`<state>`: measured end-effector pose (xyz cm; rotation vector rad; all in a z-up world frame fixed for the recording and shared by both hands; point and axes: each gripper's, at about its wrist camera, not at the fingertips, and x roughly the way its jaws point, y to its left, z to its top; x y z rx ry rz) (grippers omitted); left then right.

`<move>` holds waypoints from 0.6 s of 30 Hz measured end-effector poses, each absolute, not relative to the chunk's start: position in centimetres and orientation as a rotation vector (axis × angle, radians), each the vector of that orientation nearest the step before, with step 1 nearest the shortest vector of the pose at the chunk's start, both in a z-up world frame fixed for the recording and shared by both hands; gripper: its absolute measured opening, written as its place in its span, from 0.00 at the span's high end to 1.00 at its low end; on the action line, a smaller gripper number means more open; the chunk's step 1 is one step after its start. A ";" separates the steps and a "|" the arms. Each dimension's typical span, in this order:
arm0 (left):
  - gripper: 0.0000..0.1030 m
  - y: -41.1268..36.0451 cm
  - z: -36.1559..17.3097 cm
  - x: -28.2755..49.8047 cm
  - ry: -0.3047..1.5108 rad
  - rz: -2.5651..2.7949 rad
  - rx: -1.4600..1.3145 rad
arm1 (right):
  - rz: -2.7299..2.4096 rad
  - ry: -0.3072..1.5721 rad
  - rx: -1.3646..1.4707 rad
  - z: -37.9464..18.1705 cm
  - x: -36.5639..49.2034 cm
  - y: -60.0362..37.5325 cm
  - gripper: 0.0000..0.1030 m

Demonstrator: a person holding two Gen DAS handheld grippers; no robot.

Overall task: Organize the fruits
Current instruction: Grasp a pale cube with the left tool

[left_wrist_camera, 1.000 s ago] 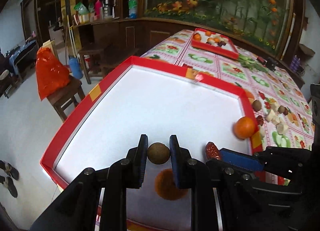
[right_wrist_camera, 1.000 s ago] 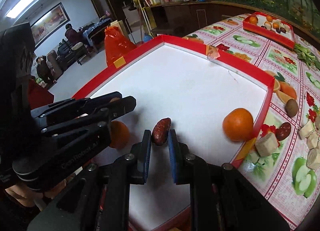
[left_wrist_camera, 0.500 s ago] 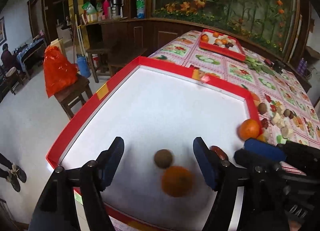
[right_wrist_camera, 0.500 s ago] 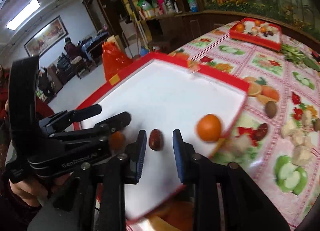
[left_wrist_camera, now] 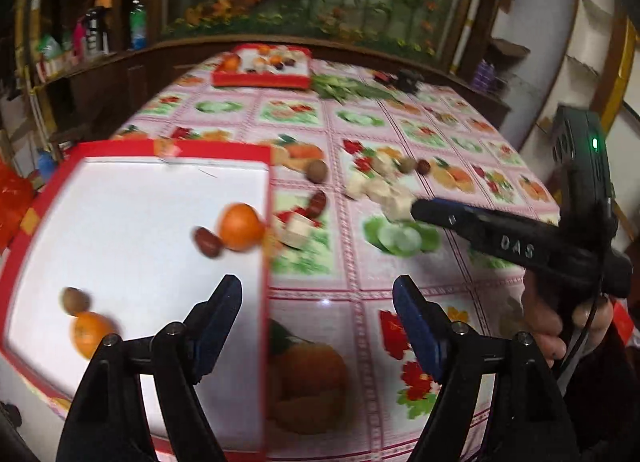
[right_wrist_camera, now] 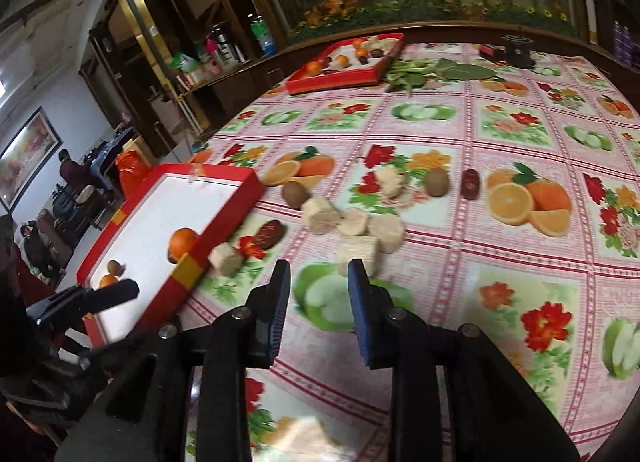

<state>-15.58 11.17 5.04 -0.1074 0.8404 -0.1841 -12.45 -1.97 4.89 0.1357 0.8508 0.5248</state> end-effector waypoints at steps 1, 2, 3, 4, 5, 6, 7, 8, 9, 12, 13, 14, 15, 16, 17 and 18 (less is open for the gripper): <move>0.24 10.6 4.7 -15.4 0.850 -0.193 -0.097 | 0.512 0.853 0.130 4.8 -12.4 -2.2 0.69; 0.22 10.1 4.5 -15.2 0.850 -0.192 -0.081 | 0.504 0.859 0.127 4.7 -12.1 -2.3 0.69; 0.22 9.6 4.4 -15.0 0.843 -0.188 -0.056 | 0.497 0.868 0.126 4.5 -12.1 -2.3 0.69; 0.22 9.3 4.3 -14.8 0.843 -0.193 -0.039 | 0.493 0.878 0.126 4.3 -11.9 -2.4 0.69; 0.22 8.8 4.2 -14.5 0.860 -0.215 -0.040 | 0.487 0.892 0.124 4.1 -11.8 -2.3 0.69; 0.22 8.7 4.1 -14.3 0.878 -0.231 -0.065 | 0.480 0.898 0.119 3.9 -11.6 -2.3 0.69; 0.22 8.6 4.2 -14.5 0.885 -0.243 -0.084 | 0.472 0.903 0.111 3.8 -11.4 -2.1 0.69; 0.22 8.3 4.3 -14.6 0.887 -0.267 -0.093 | 0.469 0.907 0.107 3.7 -11.4 -2.1 0.69; 0.22 7.8 4.4 -14.8 0.881 -0.297 -0.078 | 0.467 0.913 0.102 3.6 -11.2 -2.0 0.69; 0.22 6.5 3.8 -14.8 0.873 -0.294 0.001 | 0.471 0.924 0.088 3.5 -10.6 -1.3 0.68; 0.22 6.6 3.5 -14.5 0.884 -0.289 -0.003 | 0.470 0.929 0.076 3.4 -10.4 -0.9 0.66; 0.22 6.9 3.0 -14.1 0.899 -0.282 -0.018 | 0.460 0.927 0.065 3.4 -10.4 -0.6 0.65; 0.22 7.4 2.4 -13.7 0.919 -0.263 -0.038 | 0.450 0.923 0.058 3.5 -10.3 -0.5 0.64; 0.23 7.7 2.2 -13.5 0.918 -0.255 -0.044 | 0.440 0.920 0.047 3.5 -10.1 -0.3 0.63; 0.23 7.9 2.3 -13.4 0.904 -0.253 -0.038 | 0.432 0.921 0.040 3.5 -10.0 -0.1 0.63; 0.23 8.0 2.3 -13.2 0.904 -0.247 -0.036 | 0.426 0.925 0.038 3.4 -9.9 0.0 0.63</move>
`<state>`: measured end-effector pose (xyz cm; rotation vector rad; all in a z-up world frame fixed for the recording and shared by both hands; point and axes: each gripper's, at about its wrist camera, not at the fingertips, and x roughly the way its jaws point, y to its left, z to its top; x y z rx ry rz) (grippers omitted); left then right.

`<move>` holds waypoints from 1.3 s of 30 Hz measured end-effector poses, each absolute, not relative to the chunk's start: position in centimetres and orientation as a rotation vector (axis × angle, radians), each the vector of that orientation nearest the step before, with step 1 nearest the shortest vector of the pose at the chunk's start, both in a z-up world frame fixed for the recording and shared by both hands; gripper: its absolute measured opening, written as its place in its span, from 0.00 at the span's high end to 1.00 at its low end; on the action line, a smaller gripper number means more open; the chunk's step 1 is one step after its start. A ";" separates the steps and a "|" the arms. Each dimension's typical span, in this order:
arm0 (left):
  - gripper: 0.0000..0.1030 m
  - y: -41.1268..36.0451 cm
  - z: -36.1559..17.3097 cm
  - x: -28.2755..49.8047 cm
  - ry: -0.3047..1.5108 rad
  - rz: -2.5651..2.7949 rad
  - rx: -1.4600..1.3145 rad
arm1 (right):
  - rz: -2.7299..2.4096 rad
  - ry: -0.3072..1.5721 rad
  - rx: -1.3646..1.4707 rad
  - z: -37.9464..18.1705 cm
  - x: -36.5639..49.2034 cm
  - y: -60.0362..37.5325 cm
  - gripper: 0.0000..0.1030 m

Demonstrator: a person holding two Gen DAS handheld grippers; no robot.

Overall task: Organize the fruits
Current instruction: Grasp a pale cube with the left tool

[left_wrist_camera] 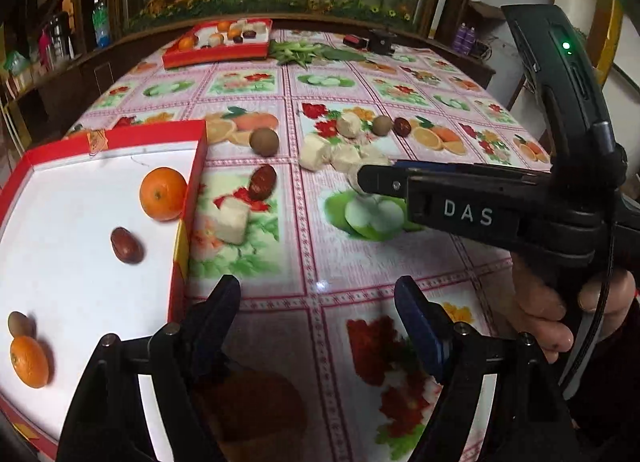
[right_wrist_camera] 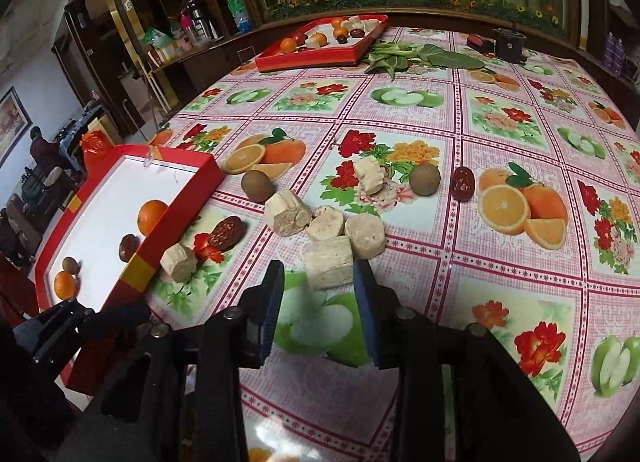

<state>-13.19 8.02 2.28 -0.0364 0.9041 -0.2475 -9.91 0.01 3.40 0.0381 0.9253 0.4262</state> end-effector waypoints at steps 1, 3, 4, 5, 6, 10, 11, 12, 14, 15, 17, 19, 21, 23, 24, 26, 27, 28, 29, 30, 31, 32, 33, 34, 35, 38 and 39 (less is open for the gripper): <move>0.23 8.2 2.3 -12.9 0.902 -0.249 -0.044 | 0.419 0.931 0.037 3.3 -9.8 0.1 0.63; 0.23 8.6 2.3 -12.3 0.891 -0.240 -0.055 | 0.397 0.954 0.032 2.8 -9.3 0.2 0.63; 0.23 8.7 2.3 -12.0 0.886 -0.233 -0.054 | 0.389 0.959 0.033 2.7 -9.2 0.2 0.63; 0.23 8.8 2.3 -11.7 0.883 -0.228 -0.055 | 0.378 0.965 0.040 2.4 -9.0 -0.1 0.63; 0.23 9.0 2.3 -11.3 0.881 -0.224 -0.058 | 0.382 0.961 0.050 2.4 -8.9 -0.4 0.63; 0.23 9.6 2.5 -10.1 0.873 -0.199 -0.045 | 0.381 0.958 0.065 2.5 -8.8 -1.0 0.68; 0.23 9.8 2.5 -9.9 0.875 -0.200 -0.051 | 0.384 0.964 0.073 2.5 -8.8 -1.1 0.68; 0.23 9.9 2.5 -9.6 0.877 -0.193 -0.050 | 0.388 0.970 0.084 2.5 -8.7 -1.3 0.68; 0.23 10.1 2.4 -9.3 0.877 -0.183 -0.034 | 0.393 0.976 0.101 2.5 -8.7 -1.5 0.68; 0.24 10.1 2.3 -9.1 0.875 -0.184 -0.024 | 0.398 0.981 0.114 2.5 -8.6 -1.7 0.68; 0.30 10.0 2.2 -8.9 0.875 -0.190 0.004 | 0.405 0.985 0.122 2.5 -8.6 -1.7 0.69; 0.47 10.0 1.8 -8.5 0.906 -0.197 0.007 | 0.412 0.986 0.121 2.5 -8.6 -1.6 0.70; 0.53 9.7 1.6 -8.4 0.913 -0.211 0.019 | 0.410 0.982 0.113 2.5 -8.7 -1.5 0.71; 0.54 9.3 1.4 -8.5 0.916 -0.199 0.053 | 0.409 0.980 0.110 2.5 -8.7 -1.5 0.71; 0.55 9.1 1.3 -8.4 0.917 -0.185 0.071 | 0.409 0.980 0.110 2.5 -8.7 -1.4 0.71; 0.60 9.4 1.4 -8.4 0.914 -0.172 0.061 | 0.410 0.981 0.110 2.5 -8.7 -1.4 0.71; 0.64 9.7 1.5 -8.3 0.912 -0.166 0.044 | 0.413 0.980 0.109 2.5 -8.7 -1.4 0.71; 0.66 10.0 1.5 -8.3 0.911 -0.161 0.028 | 0.416 0.979 0.109 2.6 -8.8 -1.4 0.71; 0.69 10.2 1.5 -8.3 0.910 -0.156 0.021 | 0.420 0.975 0.106 2.6 -8.8 -1.3 0.71; 0.72 10.4 1.6 -8.2 0.908 -0.149 0.016 | 0.427 0.969 0.102 2.7 -9.0 -1.2 0.71; 0.73 10.4 1.6 -8.2 0.907 -0.144 0.014 | 0.433 0.963 0.098 2.8 -9.1 -1.1 0.71; 0.75 10.5 1.6 -8.2 0.907 -0.139 0.011 | 0.442 0.952 0.093 3.0 -9.2 -1.0 0.71; 0.77 10.4 1.5 -8.2 0.906 -0.130 0.010 | 0.444 0.945 0.088 3.1 -9.3 -0.9 0.71; 0.78 10.4 1.5 -8.1 0.905 -0.123 0.012 | 0.445 0.937 0.082 3.2 -9.4 -0.8 0.71; 0.79 10.4 1.5 -8.1 0.906 -0.112 0.017 | 0.445 0.938 0.082 3.1 -9.4 -0.8 0.71; 0.80 10.2 1.4 -8.0 0.908 -0.096 0.029 | 0.440 0.949 0.084 2.9 -9.3 -0.8 0.71; 0.81 10.2 1.4 -8.0 0.909 -0.085 0.034 | 0.439 0.951 0.085 2.9 -9.2 -0.8 0.71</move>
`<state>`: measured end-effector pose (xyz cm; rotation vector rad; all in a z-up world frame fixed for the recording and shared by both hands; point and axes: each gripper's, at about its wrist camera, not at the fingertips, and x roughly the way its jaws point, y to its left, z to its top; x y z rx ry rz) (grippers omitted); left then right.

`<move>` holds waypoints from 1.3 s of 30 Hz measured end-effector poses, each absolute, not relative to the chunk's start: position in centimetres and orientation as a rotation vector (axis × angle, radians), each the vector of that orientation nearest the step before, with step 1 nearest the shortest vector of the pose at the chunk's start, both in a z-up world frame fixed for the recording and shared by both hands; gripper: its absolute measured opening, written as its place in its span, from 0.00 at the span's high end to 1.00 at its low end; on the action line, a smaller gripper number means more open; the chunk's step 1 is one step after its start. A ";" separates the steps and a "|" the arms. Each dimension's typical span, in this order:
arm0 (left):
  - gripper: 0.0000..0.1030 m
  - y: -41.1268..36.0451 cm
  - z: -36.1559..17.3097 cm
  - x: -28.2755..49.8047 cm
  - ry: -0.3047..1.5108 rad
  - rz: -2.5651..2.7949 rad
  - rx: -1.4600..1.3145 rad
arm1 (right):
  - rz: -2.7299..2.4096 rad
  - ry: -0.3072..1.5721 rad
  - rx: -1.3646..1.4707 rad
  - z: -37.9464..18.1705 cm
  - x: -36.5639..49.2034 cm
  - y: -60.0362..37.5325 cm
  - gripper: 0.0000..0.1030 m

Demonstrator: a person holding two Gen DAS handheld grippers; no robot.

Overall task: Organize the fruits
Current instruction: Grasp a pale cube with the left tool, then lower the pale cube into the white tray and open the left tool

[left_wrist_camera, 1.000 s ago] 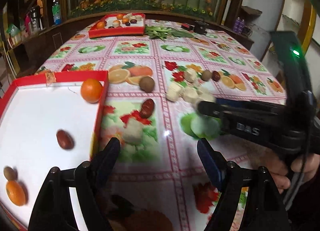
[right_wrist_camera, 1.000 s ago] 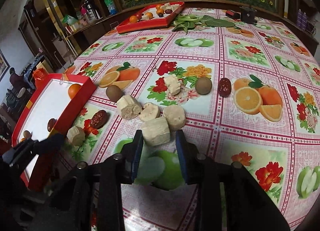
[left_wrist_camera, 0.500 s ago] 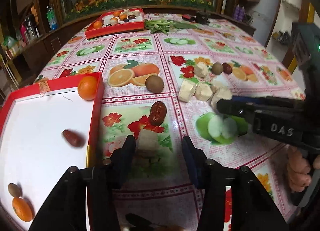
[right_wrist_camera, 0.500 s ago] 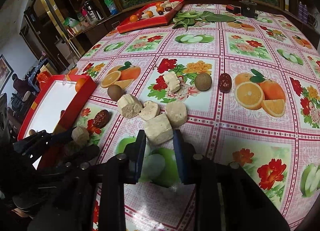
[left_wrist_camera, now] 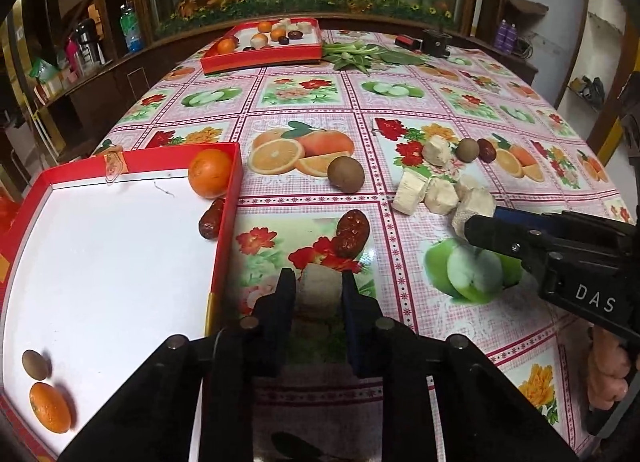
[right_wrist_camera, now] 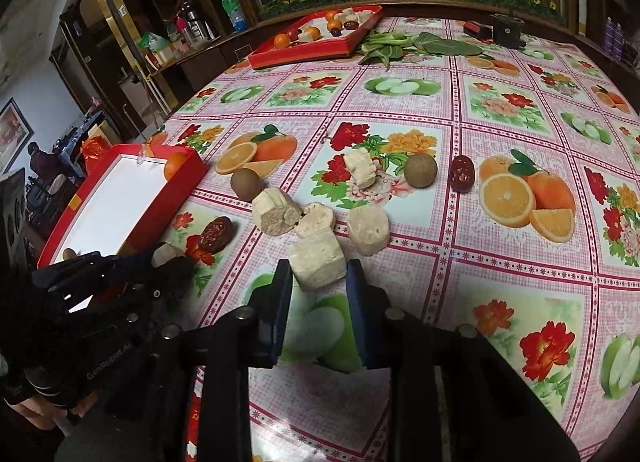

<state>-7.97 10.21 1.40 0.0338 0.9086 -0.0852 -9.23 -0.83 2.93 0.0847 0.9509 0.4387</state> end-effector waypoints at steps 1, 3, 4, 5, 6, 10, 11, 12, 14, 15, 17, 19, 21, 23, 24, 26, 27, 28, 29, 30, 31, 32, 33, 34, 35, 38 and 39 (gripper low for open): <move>0.82 10.2 1.4 -7.9 0.909 -0.080 0.033 | 0.440 0.950 0.085 2.9 -9.3 -0.8 0.71; 0.84 10.4 1.5 -7.9 0.908 -0.072 0.019 | 0.443 0.948 0.086 3.0 -9.3 -0.8 0.71; 0.84 10.6 1.6 -7.9 0.906 -0.069 0.011 | 0.445 0.945 0.087 3.0 -9.4 -0.8 0.71; 0.84 10.6 1.6 -7.9 0.904 -0.072 0.005 | 0.448 0.943 0.088 3.1 -9.4 -0.8 0.71; 0.84 10.7 1.7 -7.9 0.901 -0.080 -0.003 | 0.453 0.938 0.089 3.2 -9.5 -0.8 0.71; 0.84 10.6 2.5 -8.5 0.868 -0.100 -0.023 | 0.480 0.904 0.097 3.7 -9.9 -0.7 0.71; 0.84 10.6 2.8 -8.6 0.858 -0.104 -0.030 | 0.488 0.890 0.098 3.9 -10.1 -0.6 0.71; 0.84 10.6 3.2 -8.9 0.845 -0.106 -0.036 | 0.496 0.878 0.096 4.0 -10.3 -0.5 0.71; 0.84 10.6 3.9 -9.5 0.821 -0.110 -0.040 | 0.520 0.854 0.091 4.4 -10.7 -0.1 0.71; 0.84 10.7 4.4 -9.9 0.807 -0.112 -0.044 | 0.530 0.846 0.087 4.6 -11.0 0.2 0.71; 0.84 11.0 5.1 -10.6 0.788 -0.115 -0.058 | 0.553 0.836 0.087 4.9 -11.4 0.8 0.71; 0.84 11.3 5.8 -11.5 0.771 -0.106 -0.070 | 0.586 0.841 0.097 5.1 -11.7 1.8 0.71; 0.84 11.9 6.5 -12.6 0.755 -0.093 -0.078 | 0.616 0.831 0.079 5.5 -12.2 3.3 0.71; 0.84 12.7 6.9 -13.6 0.743 -0.069 -0.080 | 0.654 0.821 0.055 6.0 -12.8 5.0 0.71; 0.84 13.4 7.2 -14.1 0.731 -0.047 -0.077 | 0.678 0.812 0.041 6.4 -13.2 6.2 0.71; 0.84 14.5 7.6 -14.7 0.714 -0.007 -0.074 | 0.707 0.799 0.022 6.8 -13.7 7.7 0.71; 0.84 15.4 7.8 -15.0 0.704 0.022 -0.079 | 0.725 0.791 0.012 7.1 -13.9 8.6 0.71; 0.84 16.3 7.9 -15.2 0.696 0.047 -0.086 | 0.736 0.788 0.005 7.3 -14.1 9.3 0.71; 0.84 17.0 8.1 -15.4 0.691 0.063 -0.091 | 0.751 0.785 -0.006 7.5 -14.3 10.3 0.71; 0.84 18.0 8.2 -15.6 0.686 0.090 -0.097 | 0.759 0.785 -0.011 7.6 -14.4 10.9 0.71; 0.84 18.7 8.3 -15.7 0.680 0.113 -0.101 | 0.768 0.785 -0.019 7.7 -14.4 11.7 0.71; 0.84 19.5 8.4 -15.8 0.671 0.139 -0.104 | 0.773 0.786 -0.023 7.7 -14.5 12.2 0.71; 0.84 20.0 8.5 -15.8 0.666 0.157 -0.104 | 0.783 0.790 -0.028 7.8 -14.5 12.9 0.71; 0.84 20.6 8.5 -15.9 0.664 0.172 -0.107 | 0.789 0.794 -0.031 7.8 -14.6 13.3 0.71; 0.84 21.2 8.5 -15.9 0.662 0.186 -0.114 | 0.797 0.797 -0.038 7.8 -14.7 14.0 0.71; 0.84 22.8 8.2 -15.9 0.662 0.219 -0.133 | 0.807 0.810 -0.061 7.7 -14.8 15.7 0.71; 0.84 23.3 7.9 -15.8 0.667 0.228 -0.140 | 0.810 0.816 -0.065 7.6 -14.8 16.1 0.71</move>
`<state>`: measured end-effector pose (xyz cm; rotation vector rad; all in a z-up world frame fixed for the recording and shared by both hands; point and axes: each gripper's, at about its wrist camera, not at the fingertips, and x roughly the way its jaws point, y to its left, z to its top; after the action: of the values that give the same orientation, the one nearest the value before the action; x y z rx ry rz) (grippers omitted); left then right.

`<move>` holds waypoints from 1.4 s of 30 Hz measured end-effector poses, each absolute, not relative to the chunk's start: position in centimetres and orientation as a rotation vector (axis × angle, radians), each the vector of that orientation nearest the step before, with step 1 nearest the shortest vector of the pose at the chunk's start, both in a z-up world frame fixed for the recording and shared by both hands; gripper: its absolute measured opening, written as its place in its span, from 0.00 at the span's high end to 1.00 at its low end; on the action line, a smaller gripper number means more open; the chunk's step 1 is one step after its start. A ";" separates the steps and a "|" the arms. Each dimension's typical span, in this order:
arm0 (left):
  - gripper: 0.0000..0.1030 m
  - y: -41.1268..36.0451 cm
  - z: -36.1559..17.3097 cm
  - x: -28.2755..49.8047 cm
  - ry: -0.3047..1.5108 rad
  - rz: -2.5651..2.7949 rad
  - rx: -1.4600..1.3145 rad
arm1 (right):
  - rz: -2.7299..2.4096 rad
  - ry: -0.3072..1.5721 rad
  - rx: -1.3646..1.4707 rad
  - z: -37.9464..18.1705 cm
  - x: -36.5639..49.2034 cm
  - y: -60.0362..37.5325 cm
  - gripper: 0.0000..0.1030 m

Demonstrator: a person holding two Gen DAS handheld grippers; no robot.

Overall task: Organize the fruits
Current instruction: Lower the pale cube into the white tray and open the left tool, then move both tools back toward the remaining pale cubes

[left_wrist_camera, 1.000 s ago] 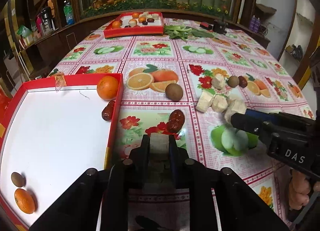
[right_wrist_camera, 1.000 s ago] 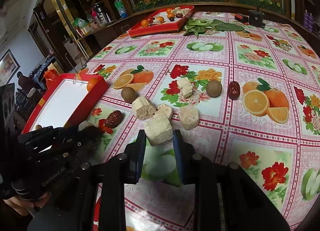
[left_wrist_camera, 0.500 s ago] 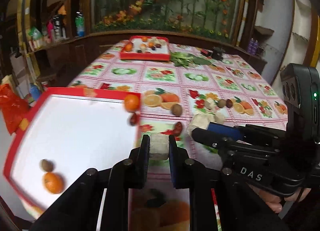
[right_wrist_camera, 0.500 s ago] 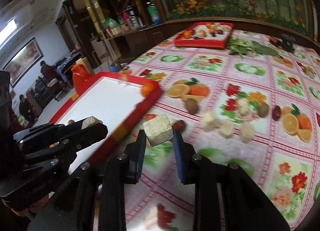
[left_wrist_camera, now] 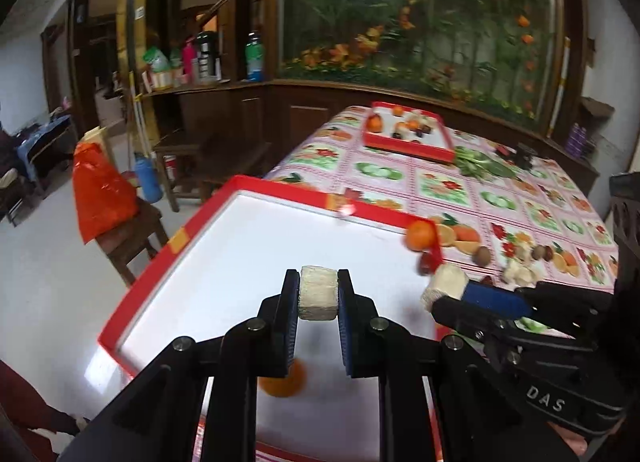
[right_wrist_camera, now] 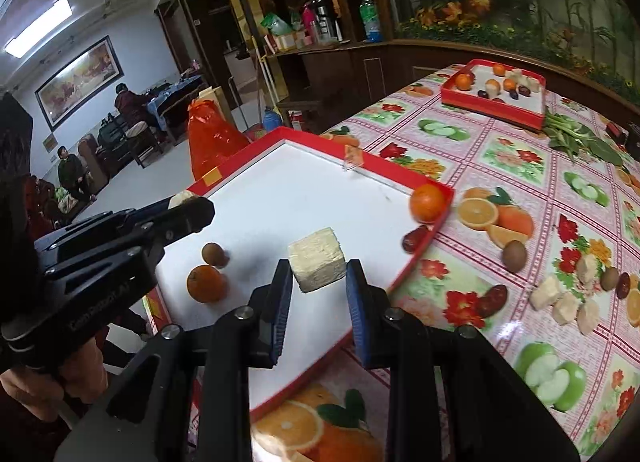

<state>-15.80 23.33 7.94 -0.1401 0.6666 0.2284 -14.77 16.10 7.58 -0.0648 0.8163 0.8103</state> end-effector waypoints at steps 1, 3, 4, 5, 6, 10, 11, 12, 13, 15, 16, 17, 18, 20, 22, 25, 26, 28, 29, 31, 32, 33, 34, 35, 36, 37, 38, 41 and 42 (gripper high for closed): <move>0.84 23.7 7.7 -15.8 0.672 0.235 -0.146 | 0.813 0.822 -0.069 7.5 -14.9 16.5 0.71; 0.84 24.4 7.3 -15.8 0.680 0.249 -0.156 | 0.818 0.834 -0.082 7.2 -14.9 17.4 0.71; 0.84 24.9 7.0 -15.9 0.684 0.256 -0.162 | 0.817 0.842 -0.089 7.1 -14.9 17.7 0.71; 0.84 25.3 6.8 -15.9 0.689 0.261 -0.168 | 0.817 0.853 -0.096 6.9 -14.9 18.1 0.71; 0.84 25.6 6.6 -16.0 0.693 0.268 -0.173 | 0.817 0.865 -0.103 6.5 -15.0 18.5 0.71; 0.84 26.5 6.0 -16.0 0.712 0.285 -0.172 | 0.814 0.888 -0.137 5.7 -15.3 19.6 0.71; 0.84 26.7 5.8 -16.0 0.719 0.290 -0.172 | 0.813 0.895 -0.144 5.6 -15.4 19.9 0.71; 0.84 26.9 5.6 -16.0 0.723 0.295 -0.172 | 0.812 0.903 -0.149 5.4 -15.5 20.1 0.71; 0.84 27.1 5.4 -16.0 0.726 0.298 -0.172 | 0.812 0.907 -0.151 5.3 -15.5 20.2 0.71; 0.84 27.4 5.2 -16.0 0.735 0.302 -0.175 | 0.814 0.915 -0.159 5.1 -15.7 20.5 0.71; 0.84 27.5 5.0 -16.0 0.739 0.303 -0.174 | 0.813 0.922 -0.166 4.9 -15.7 20.8 0.71; 0.84 27.6 4.9 -16.0 0.743 0.305 -0.172 | 0.811 0.930 -0.175 4.7 -15.8 21.0 0.71; 0.84 27.6 4.7 -15.9 0.751 0.306 -0.171 | 0.807 0.940 -0.181 4.5 -15.8 21.1 0.71; 0.84 27.7 4.3 -15.8 0.770 0.301 -0.174 | 0.800 0.954 -0.184 4.1 -15.6 21.3 0.71; 0.84 27.7 4.2 -15.8 0.774 0.309 -0.169 | 0.800 0.947 -0.185 4.2 -15.7 21.2 0.71; 0.83 27.7 4.1 -15.7 0.787 0.329 -0.167 | 0.800 0.961 -0.179 4.2 -15.6 21.2 0.71; 0.83 27.7 4.0 -15.8 0.788 0.339 -0.169 | 0.801 0.963 -0.181 4.2 -15.6 21.1 0.71; 0.80 27.8 4.0 -15.9 0.790 0.348 -0.174 | 0.795 0.966 -0.196 4.1 -15.7 21.3 0.71; 0.76 27.8 4.0 -15.8 0.791 0.350 -0.174 | 0.789 0.965 -0.210 4.0 -15.8 21.4 0.71; 0.54 27.8 4.0 -15.8 0.793 0.363 -0.176 | 0.788 0.961 -0.220 4.0 -15.8 21.4 0.66; 0.48 27.7 4.0 -15.8 0.791 0.371 -0.175 | 0.791 0.954 -0.217 4.1 -15.9 21.3 0.65; 0.39 27.6 4.0 -15.8 0.785 0.384 -0.171 | 0.796 0.938 -0.208 4.4 -16.0 21.0 0.64; 0.35 27.6 4.1 -15.8 0.781 0.393 -0.167 | 0.796 0.922 -0.204 4.6 -16.1 20.9 0.63; 0.35 27.5 4.1 -15.8 0.777 0.401 -0.161 | 0.795 0.902 -0.203 5.0 -16.2 20.7 0.63; 0.35 27.4 4.3 -15.8 0.773 0.408 -0.154 | 0.794 0.892 -0.204 5.3 -16.2 20.6 0.62; 0.32 27.3 4.4 -15.8 0.770 0.411 -0.150 | 0.793 0.881 -0.200 5.6 -16.1 20.4 0.62; 0.30 27.2 4.6 -15.8 0.764 0.414 -0.148 | 0.792 0.872 -0.190 5.8 -16.1 20.1 0.62; 0.22 26.3 5.5 -15.9 0.721 0.418 -0.123 | 0.781 0.847 -0.155 6.4 -15.7 18.9 0.62; 0.22 26.0 5.7 -15.9 0.711 0.414 -0.114 | 0.773 0.837 -0.143 6.7 -15.5 18.3 0.61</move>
<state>-15.93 25.96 5.72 -0.1137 0.7114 0.4135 -15.47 18.30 6.66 -0.1425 0.8368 0.7732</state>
